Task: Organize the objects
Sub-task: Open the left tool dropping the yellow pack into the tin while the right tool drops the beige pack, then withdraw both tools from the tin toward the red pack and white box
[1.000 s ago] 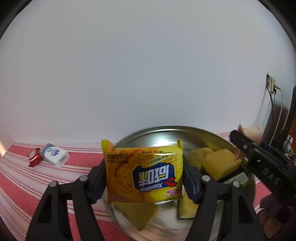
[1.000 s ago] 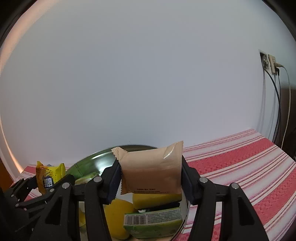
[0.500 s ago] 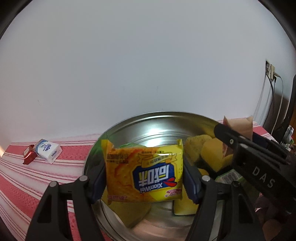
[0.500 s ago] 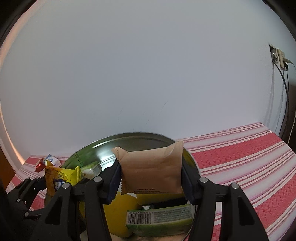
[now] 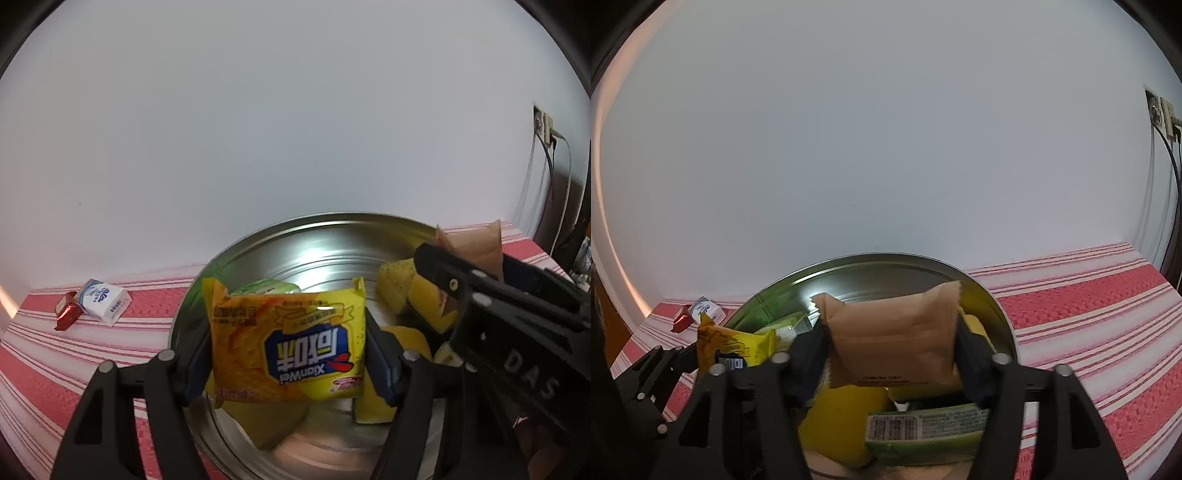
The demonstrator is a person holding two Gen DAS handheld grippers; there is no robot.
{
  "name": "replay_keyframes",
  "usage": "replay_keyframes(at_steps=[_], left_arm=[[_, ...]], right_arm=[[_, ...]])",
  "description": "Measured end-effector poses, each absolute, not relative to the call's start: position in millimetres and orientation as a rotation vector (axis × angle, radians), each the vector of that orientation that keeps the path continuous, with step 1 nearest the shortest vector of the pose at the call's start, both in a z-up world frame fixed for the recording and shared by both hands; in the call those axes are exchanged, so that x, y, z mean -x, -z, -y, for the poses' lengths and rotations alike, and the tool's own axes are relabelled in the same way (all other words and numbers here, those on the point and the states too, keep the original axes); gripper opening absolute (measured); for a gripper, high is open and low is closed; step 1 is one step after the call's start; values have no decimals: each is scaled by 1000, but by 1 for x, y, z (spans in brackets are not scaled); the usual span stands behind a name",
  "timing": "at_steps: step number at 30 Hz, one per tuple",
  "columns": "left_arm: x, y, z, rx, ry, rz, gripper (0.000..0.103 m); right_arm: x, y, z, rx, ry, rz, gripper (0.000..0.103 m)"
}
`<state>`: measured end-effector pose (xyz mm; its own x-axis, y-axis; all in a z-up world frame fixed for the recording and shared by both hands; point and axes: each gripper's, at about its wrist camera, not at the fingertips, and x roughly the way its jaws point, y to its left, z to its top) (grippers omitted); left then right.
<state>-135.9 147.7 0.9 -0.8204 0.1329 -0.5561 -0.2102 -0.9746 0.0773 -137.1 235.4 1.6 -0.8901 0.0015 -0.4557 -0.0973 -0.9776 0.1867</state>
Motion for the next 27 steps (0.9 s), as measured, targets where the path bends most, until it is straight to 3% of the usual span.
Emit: replay_keyframes(at_steps=[2, 4, 17, 22, 23, 24, 27], left_arm=[[134, -3, -146, 838, -2835, -182, 80], [132, -7, -143, 808, -2843, -149, 103], [123, -25, -111, 716, -2912, -65, 103], [116, -25, -91, 635, -2996, -113, 103], [115, -25, -86, 629, -3009, -107, 103], [115, -25, -80, 628, -3024, -99, 103], [116, -23, -58, 622, -3063, -59, 103]], right_arm=[[131, -5, -244, 694, -2990, -330, 84], [122, -9, -244, 651, -3012, -383, 88], [84, -17, -258, 447, -2951, -538, 88], [56, -30, -236, 217, -2922, -353, 88], [48, -32, -229, 145, -2909, -292, 91], [42, -32, -224, 94, -2893, -240, 101], [39, -23, -221, 16, -2878, -169, 103]])
